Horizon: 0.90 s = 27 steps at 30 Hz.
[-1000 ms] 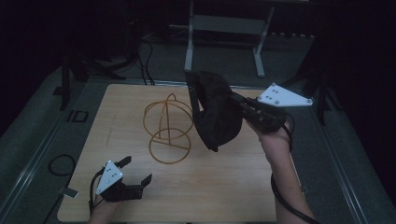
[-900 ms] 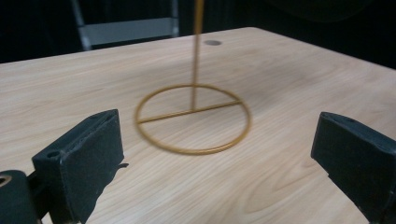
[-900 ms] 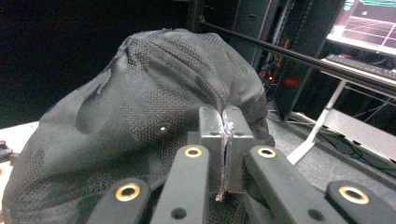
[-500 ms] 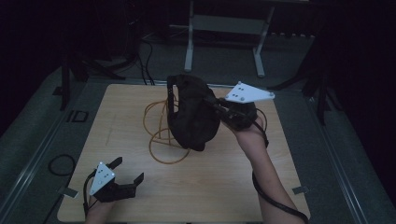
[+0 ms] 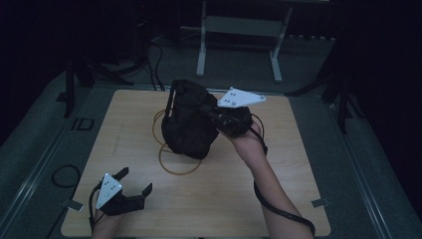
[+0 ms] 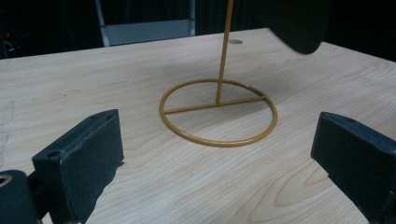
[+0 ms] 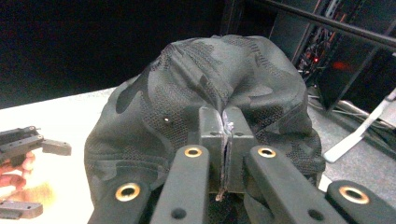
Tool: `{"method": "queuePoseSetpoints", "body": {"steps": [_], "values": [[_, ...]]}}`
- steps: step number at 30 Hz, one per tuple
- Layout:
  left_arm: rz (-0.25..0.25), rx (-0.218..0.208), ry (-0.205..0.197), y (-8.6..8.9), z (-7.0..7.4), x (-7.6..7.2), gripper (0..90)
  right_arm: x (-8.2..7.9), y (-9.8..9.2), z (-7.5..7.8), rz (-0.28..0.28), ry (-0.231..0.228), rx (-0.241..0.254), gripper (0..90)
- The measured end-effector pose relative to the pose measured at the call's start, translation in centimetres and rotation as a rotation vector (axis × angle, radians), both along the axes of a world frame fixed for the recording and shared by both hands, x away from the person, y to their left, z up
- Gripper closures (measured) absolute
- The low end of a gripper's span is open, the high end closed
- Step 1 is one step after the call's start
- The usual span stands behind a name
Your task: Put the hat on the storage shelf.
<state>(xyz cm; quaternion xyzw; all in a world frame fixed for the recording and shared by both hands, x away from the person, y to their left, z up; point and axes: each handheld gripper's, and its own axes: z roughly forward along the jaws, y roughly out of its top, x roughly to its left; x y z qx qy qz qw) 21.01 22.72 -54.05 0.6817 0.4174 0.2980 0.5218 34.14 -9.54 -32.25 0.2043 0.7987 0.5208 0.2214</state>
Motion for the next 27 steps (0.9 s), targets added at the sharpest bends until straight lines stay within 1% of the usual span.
{"method": "queuePoseSetpoints", "body": {"steps": [2, 3, 7, 10, 11, 15, 21, 24, 25, 26, 27], "values": [[0.0, -0.001, -0.002, 0.0, 0.0, 0.0, 2.7, 0.2, 0.2, -0.1, 0.002, 0.001, -0.004, 88.9], [0.005, 0.004, -0.007, 0.0, 0.0, -0.1, 2.7, 0.5, 0.7, -0.4, 0.003, 0.015, -0.008, 88.9], [0.008, -0.007, -0.021, 0.1, 0.1, -0.2, 2.7, 1.1, 1.6, -0.9, 0.001, 0.028, -0.021, 88.8], [0.001, -0.005, -0.019, 0.1, 0.1, -0.1, 2.7, 1.3, 1.8, -1.0, 0.003, 0.033, -0.021, 88.8], [-0.002, -0.007, -0.019, 0.1, 0.1, -0.2, 2.8, 1.6, 2.3, -1.3, 0.008, 0.043, -0.025, 88.8], [-0.009, 0.002, -0.016, 0.0, 0.1, -0.2, 2.8, 1.7, 3.0, -1.7, 0.009, 0.04, -0.037, 88.7], [-0.015, -0.001, -0.015, 0.0, 0.1, -0.2, 2.8, 2.4, 3.2, -2.6, 0.004, 0.071, -0.031, 88.4], [-0.018, -0.001, -0.012, 0.0, 0.0, -0.2, 2.8, 2.5, 3.3, -2.9, 0.02, 0.073, -0.011, 85.8], [-0.02, -0.001, -0.007, 0.0, -0.1, -0.2, 2.8, 2.5, 3.3, -2.9, 0.024, 0.071, -0.01, 83.6], [-0.02, -0.001, -0.007, 0.0, -0.1, -0.2, 2.8, 2.5, 3.3, -2.9, 0.024, 0.071, -0.01, 83.6], [-0.023, 0.002, -0.007, -0.1, -0.1, -0.1, 2.8, 2.5, 3.4, -3.0, 0.022, 0.062, -0.017, 78.9]]}}
